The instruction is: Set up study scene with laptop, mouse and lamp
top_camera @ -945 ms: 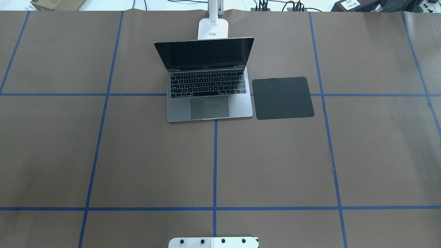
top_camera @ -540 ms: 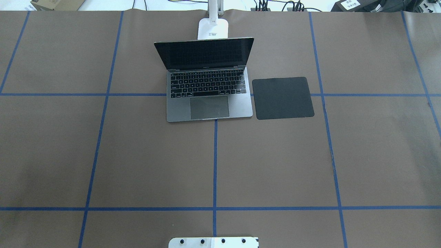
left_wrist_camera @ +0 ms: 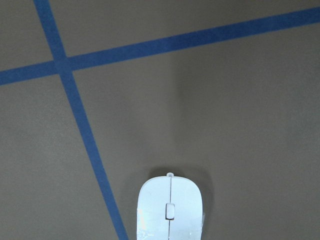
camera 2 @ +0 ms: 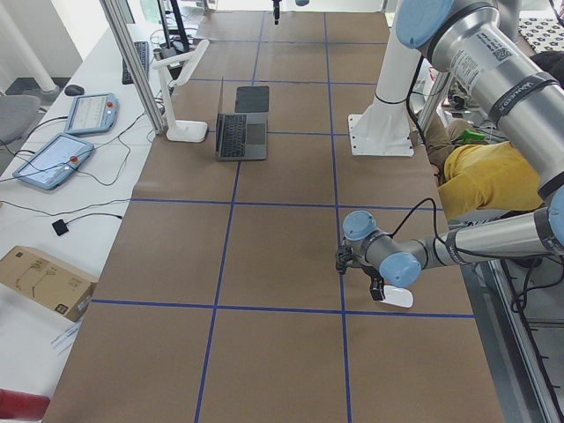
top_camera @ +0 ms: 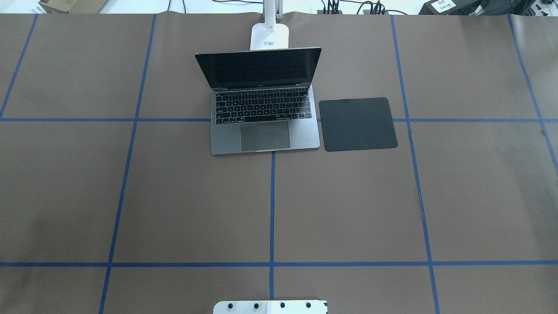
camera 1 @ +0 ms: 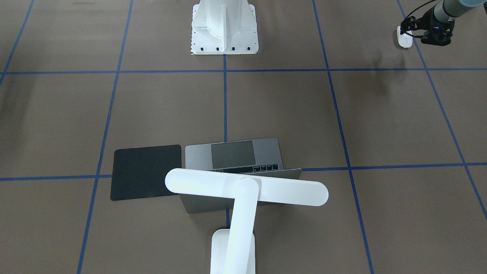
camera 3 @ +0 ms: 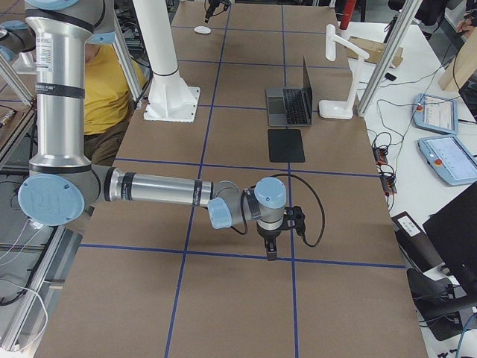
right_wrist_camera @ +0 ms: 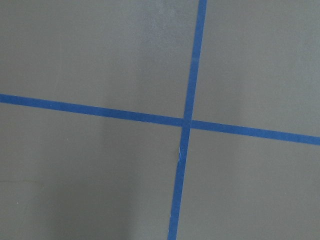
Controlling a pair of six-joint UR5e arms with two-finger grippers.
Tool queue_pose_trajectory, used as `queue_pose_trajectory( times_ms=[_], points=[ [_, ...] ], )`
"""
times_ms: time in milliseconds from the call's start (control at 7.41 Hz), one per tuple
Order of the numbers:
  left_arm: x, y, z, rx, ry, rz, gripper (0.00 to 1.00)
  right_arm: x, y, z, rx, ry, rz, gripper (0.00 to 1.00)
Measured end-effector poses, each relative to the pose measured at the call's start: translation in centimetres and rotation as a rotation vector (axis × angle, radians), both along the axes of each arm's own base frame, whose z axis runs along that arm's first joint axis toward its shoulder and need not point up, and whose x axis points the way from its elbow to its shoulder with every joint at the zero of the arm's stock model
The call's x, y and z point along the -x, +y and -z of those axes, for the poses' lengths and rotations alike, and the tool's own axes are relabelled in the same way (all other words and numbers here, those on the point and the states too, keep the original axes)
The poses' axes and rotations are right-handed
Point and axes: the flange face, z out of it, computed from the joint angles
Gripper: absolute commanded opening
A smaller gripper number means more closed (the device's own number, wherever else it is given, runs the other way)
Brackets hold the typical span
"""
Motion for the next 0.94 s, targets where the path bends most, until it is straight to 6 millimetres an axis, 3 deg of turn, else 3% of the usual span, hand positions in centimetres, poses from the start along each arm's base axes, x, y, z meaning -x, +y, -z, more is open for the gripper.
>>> queue_pose_trajectory(
  times_ms=[945],
  points=[
    [-2.0, 2.4, -2.5, -0.017, -0.051, -0.140, 0.98, 0.0, 0.0, 0.2, -0.005, 0.000, 0.000, 1.00]
  ],
)
